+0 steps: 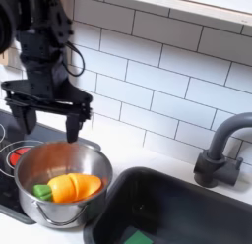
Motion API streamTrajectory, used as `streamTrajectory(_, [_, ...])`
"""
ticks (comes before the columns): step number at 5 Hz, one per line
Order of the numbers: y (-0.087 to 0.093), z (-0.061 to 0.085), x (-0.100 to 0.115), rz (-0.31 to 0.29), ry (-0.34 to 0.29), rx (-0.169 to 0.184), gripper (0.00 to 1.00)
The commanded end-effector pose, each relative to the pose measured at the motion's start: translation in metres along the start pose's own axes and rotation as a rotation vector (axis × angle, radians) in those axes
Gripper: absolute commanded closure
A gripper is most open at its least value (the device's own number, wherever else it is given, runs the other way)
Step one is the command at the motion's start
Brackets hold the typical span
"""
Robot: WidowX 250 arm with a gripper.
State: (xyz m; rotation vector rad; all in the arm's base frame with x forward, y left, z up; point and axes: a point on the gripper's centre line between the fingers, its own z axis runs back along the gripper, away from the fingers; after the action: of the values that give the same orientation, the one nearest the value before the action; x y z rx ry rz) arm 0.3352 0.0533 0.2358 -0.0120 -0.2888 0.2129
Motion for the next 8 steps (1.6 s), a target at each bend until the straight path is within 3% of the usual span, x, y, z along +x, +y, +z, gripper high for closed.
streamTrajectory(1, [0.032,-0.001,0.007,0.12,-0.017,0.051,0.0])
streamTrajectory(4, [0.08,-0.006,0.001,0.285,0.002,0.141,0.0])
streamTrajectory(6, [0.1,-0.007,0.001,0.384,-0.006,0.167,0.0])
streamTrajectory(8, [0.12,-0.021,0.003,0.446,0.0,0.207,0.0])
